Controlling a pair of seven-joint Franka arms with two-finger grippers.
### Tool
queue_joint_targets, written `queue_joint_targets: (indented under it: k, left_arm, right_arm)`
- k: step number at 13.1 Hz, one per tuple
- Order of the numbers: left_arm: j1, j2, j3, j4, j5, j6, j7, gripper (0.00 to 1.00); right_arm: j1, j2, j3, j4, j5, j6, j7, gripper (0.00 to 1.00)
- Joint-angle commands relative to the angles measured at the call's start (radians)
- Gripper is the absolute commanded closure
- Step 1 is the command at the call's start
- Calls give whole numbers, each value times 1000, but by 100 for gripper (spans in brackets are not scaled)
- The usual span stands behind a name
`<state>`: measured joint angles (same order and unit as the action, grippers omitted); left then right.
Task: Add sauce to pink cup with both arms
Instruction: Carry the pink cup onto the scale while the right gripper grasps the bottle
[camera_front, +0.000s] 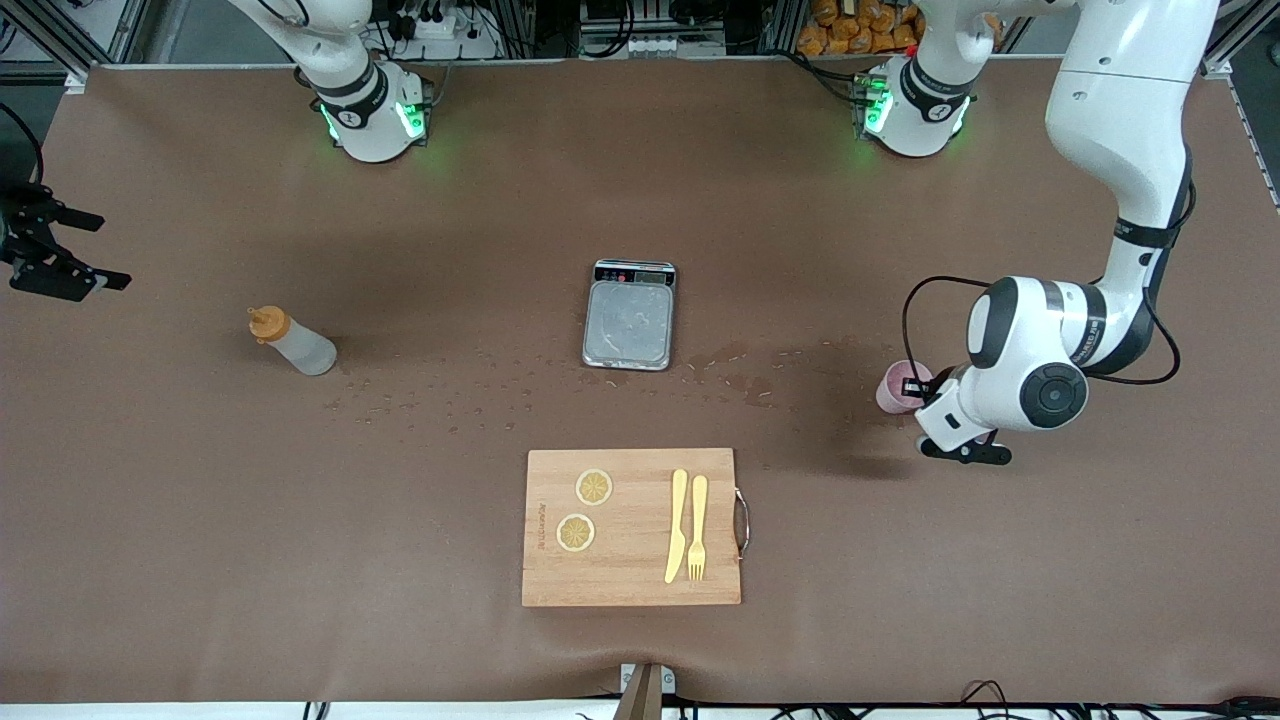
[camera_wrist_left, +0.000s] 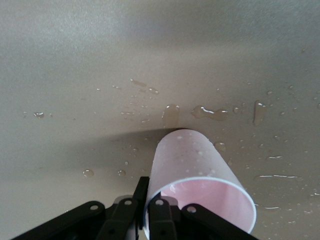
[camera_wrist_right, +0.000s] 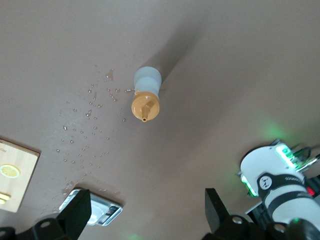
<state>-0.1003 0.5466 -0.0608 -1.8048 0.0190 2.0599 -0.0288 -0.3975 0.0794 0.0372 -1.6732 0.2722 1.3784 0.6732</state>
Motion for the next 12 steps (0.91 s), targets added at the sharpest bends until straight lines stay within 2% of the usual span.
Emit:
queue_joint_targets:
  k: [1, 3, 5, 7, 9, 12]
  left_arm:
    - [1, -20, -2, 4, 22, 12, 15, 100]
    - [-1, -71, -4, 12, 13, 11, 15, 100]
    - [5, -135, -8, 12, 9, 3, 14, 100]
    - [7, -194, -13, 12, -40, -12, 3, 100]
    - [7, -229, -13, 24, -86, -50, -14, 100]
    - [4, -249, -23, 94, -129, -139, -84, 100]
  right_arm:
    - [-79, 20, 15, -23, 61, -7, 14, 0]
    - [-98, 43, 15, -31, 78, -7, 14, 0]
    - [-156, 98, 15, -31, 132, -12, 13, 0]
    - [-198, 155, 15, -31, 168, -25, 8, 0]
    - [-218, 181, 15, -48, 200, -24, 8, 0]
    - [-271, 249, 15, -66, 277, -30, 12, 0]
